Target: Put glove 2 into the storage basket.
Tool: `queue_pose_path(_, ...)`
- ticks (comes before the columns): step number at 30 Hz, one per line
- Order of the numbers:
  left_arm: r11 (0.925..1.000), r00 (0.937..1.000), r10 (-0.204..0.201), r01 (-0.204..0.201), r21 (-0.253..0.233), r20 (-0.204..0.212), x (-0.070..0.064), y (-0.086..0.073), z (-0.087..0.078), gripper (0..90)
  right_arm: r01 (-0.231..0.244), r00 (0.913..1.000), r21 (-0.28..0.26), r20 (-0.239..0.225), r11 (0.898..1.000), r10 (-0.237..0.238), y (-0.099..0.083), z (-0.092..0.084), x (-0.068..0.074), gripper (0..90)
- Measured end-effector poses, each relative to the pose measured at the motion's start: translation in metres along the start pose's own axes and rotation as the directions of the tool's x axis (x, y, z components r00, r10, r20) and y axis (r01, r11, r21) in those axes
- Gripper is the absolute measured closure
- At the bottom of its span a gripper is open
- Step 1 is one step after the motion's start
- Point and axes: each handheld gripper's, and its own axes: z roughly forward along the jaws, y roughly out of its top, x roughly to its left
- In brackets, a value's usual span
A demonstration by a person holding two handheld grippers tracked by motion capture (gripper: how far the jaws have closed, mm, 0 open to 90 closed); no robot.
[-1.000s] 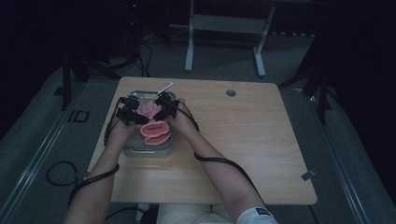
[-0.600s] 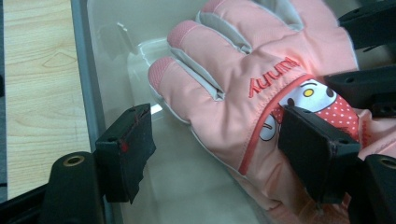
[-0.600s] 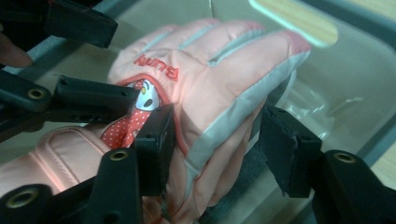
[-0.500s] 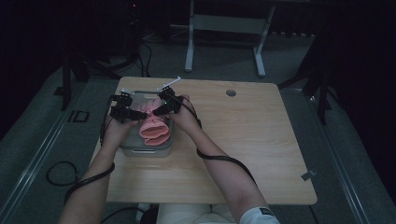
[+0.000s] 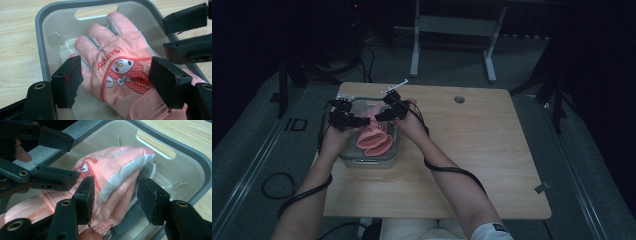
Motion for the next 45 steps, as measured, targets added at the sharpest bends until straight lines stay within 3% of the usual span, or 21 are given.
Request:
queue_pose_path(4, 0.9999, 0.9999, 0.011, -0.011, 0.0, -0.001, -0.003, 0.001, -0.004, 25.4, -0.003, 1.0, -0.01, -0.003, 1.0, 0.003, 0.0, -0.004, 0.0, 47.1)
queue_pose_path(10, 0.9996, 0.999, 0.025, -0.025, -0.015, 0.036, -0.013, 0.001, -0.012, 22.2, 0.01, 0.9998, -0.026, -0.015, 1.0, -0.011, -0.001, -0.015, 0.002, 45.8)
queue_pose_path(13, 0.9983, 0.9975, 0.055, -0.054, -0.023, 0.046, -0.02, 0.002, -0.015, 17.5, 0.013, 0.9998, -0.034, -0.017, 0.999, -0.013, -0.002, -0.018, 0.002, 45.2)
queue_pose_path(17, 0.9971, 0.9969, 0.073, -0.073, -0.023, 0.029, -0.026, 0.002, -0.016, 16.8, 0.013, 0.9997, -0.035, -0.018, 0.999, -0.014, -0.003, -0.02, 0.001, 44.0)
queue_pose_path(20, 0.9952, 0.9946, 0.092, -0.09, -0.037, 0.049, -0.031, 0.001, -0.019, 13.4, 0.01, 0.9997, -0.035, -0.022, 0.999, -0.011, -0.007, -0.023, -0.002, 42.8)
queue_pose_path(23, 0.9948, 0.9942, 0.082, -0.078, -0.065, 0.07, -0.032, 0.001, -0.022, 7.7, 0.021, 0.9998, -0.031, -0.005, 0.999, -0.021, -0.009, -0.025, -0.004, 39.2)
queue_pose_path(26, 0.9917, 0.9929, 0.092, -0.085, -0.097, 0.075, -0.033, 0.0, -0.026, 1.6, 0.017, 0.9998, -0.047, -0.005, 0.999, -0.017, -0.011, -0.029, -0.006, 35.6)
queue_pose_path(30, 0.9883, 0.9909, 0.112, -0.104, -0.112, 0.074, -0.038, 0.0, -0.03, 1.6, 0.024, 0.9997, -0.061, -0.009, 0.998, -0.024, -0.014, -0.035, -0.007, 34.0)
queue_pose_path(37, 0.9753, 0.9807, 0.178, -0.164, -0.148, 0.082, -0.06, -0.009, -0.036, 1.6, 0.061, 0.9979, -0.066, -0.016, 0.996, -0.062, -0.024, -0.048, -0.008, 27.3)
queue_pose_path(39, 0.9747, 0.9798, 0.18, -0.165, -0.151, 0.089, -0.064, -0.012, -0.036, 1.7, 0.077, 0.9962, -0.07, -0.035, 0.995, -0.079, -0.027, -0.052, -0.009, 21.3)
queue_pose_path(45, 0.9724, 0.9761, 0.192, -0.176, -0.153, 0.101, -0.08, -0.017, -0.037, 1.7, 0.078, 0.9957, -0.101, -0.042, 0.992, -0.083, -0.037, -0.067, -0.013, 19.5)
